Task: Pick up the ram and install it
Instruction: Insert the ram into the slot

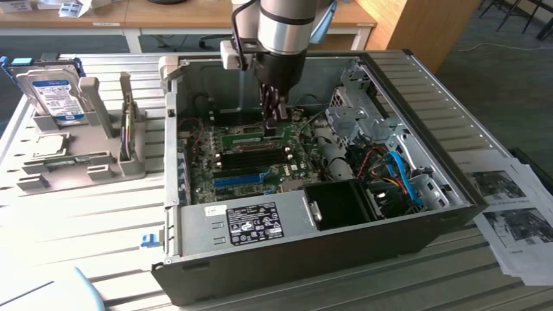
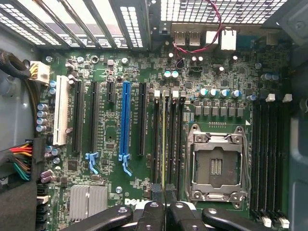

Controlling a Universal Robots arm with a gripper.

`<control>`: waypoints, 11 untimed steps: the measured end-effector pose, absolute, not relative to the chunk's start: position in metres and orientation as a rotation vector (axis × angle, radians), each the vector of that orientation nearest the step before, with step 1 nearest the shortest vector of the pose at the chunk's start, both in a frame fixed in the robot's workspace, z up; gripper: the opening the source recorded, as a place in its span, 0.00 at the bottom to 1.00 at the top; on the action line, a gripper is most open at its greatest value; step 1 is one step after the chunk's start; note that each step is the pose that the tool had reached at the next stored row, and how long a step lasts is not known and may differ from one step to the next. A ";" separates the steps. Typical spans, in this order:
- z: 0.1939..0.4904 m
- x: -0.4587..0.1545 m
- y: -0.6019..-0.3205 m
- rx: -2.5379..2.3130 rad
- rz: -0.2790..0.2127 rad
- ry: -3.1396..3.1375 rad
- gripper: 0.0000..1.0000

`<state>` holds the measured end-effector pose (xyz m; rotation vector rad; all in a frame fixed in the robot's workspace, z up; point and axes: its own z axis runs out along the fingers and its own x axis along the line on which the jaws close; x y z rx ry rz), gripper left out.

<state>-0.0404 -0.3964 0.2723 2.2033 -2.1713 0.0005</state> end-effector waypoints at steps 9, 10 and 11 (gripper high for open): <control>0.268 -0.040 -0.396 2.203 0.001 -2.171 0.11; 0.267 -0.040 -0.396 2.203 0.001 -2.171 0.11; 0.266 -0.040 -0.396 2.203 0.001 -2.171 0.11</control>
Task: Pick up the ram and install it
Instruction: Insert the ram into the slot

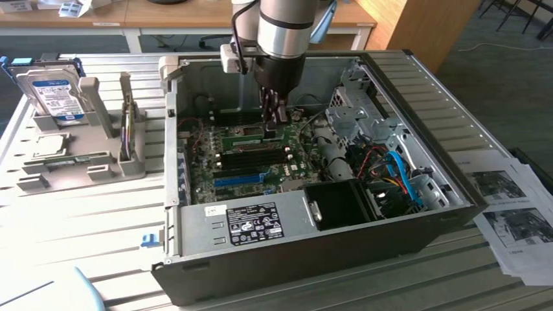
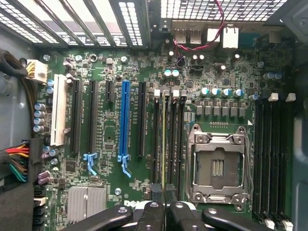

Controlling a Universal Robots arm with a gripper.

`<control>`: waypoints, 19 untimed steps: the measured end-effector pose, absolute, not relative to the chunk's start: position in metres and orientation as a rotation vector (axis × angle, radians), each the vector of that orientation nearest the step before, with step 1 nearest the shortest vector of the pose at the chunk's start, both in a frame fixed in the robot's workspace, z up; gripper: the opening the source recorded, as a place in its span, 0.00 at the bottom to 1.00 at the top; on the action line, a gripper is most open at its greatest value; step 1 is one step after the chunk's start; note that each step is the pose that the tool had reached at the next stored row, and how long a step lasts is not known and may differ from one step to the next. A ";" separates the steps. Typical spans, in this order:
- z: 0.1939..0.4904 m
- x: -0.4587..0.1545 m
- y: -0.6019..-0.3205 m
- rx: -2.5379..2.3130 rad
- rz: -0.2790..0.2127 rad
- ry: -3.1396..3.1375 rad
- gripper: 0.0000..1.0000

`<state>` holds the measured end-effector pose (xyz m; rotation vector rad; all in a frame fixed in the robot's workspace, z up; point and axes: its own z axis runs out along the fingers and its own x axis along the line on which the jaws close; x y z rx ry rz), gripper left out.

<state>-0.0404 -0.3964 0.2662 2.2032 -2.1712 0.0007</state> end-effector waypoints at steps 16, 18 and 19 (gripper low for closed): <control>0.253 -0.040 -0.396 2.203 0.001 -2.171 0.11; 0.252 -0.040 -0.396 2.203 0.001 -2.171 0.11; 0.251 -0.040 -0.396 2.203 0.001 -2.171 0.11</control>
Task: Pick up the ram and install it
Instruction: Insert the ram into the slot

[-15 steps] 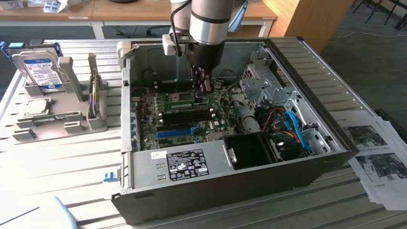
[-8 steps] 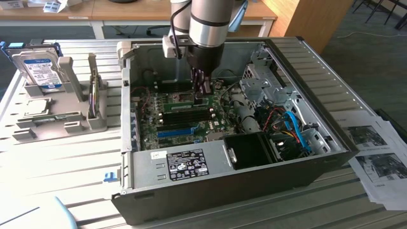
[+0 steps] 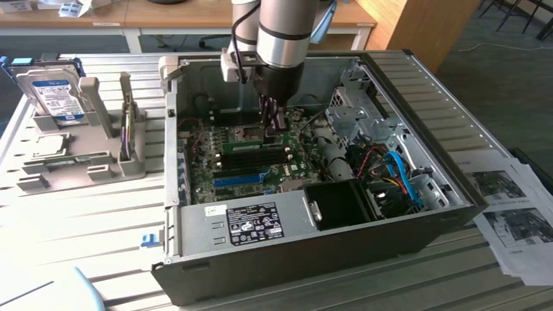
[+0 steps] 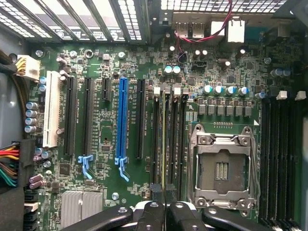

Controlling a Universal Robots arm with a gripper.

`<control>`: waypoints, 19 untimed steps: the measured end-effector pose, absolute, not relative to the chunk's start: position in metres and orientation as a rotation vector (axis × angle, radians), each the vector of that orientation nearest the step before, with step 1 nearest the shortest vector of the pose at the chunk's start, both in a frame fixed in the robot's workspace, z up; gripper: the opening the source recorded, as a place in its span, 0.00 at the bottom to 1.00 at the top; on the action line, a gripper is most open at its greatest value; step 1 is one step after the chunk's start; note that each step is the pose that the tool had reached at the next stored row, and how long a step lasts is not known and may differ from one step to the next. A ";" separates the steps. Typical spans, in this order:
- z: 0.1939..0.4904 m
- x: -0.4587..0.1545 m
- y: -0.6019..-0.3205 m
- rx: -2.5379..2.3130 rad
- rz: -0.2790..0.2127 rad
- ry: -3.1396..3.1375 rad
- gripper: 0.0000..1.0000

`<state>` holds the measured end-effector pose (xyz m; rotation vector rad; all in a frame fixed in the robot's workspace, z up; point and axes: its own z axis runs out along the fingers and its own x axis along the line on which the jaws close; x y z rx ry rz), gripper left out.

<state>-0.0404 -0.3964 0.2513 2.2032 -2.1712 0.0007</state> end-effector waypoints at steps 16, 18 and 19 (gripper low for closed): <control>0.242 -0.040 -0.396 2.203 0.001 -2.171 0.11; 0.240 -0.040 -0.396 2.203 0.001 -2.171 0.11; 0.240 -0.040 -0.396 2.203 0.001 -2.171 0.11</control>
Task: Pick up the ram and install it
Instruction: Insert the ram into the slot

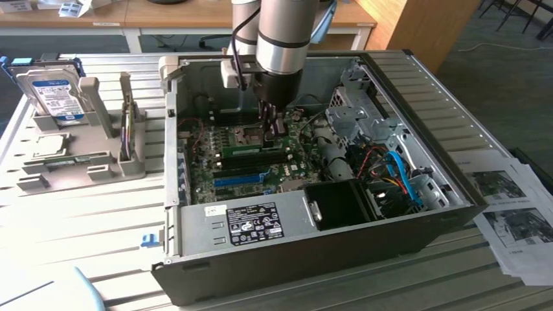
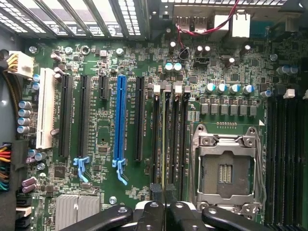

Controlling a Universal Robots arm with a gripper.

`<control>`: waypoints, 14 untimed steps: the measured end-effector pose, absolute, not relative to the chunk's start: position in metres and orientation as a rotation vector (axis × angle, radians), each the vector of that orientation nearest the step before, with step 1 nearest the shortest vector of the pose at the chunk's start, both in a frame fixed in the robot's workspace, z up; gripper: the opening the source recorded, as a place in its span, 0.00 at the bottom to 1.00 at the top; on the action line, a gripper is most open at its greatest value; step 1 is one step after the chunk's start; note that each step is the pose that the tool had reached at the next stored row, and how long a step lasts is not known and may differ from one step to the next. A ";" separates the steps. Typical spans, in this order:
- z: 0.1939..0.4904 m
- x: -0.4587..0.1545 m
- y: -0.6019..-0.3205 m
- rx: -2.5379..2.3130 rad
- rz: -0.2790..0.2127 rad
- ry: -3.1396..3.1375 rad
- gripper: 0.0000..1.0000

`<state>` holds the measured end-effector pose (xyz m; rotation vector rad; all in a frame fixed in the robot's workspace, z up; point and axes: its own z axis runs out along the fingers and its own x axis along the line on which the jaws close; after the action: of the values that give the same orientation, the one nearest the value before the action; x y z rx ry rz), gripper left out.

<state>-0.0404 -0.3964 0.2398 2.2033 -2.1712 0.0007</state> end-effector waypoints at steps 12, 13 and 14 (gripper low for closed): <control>0.238 -0.040 -0.396 2.203 0.001 -2.171 0.11; 0.238 -0.040 -0.396 2.203 0.001 -2.171 0.11; 0.237 -0.040 -0.396 2.203 0.001 -2.171 0.11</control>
<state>-0.0404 -0.3965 0.2374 2.2032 -2.1711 0.0008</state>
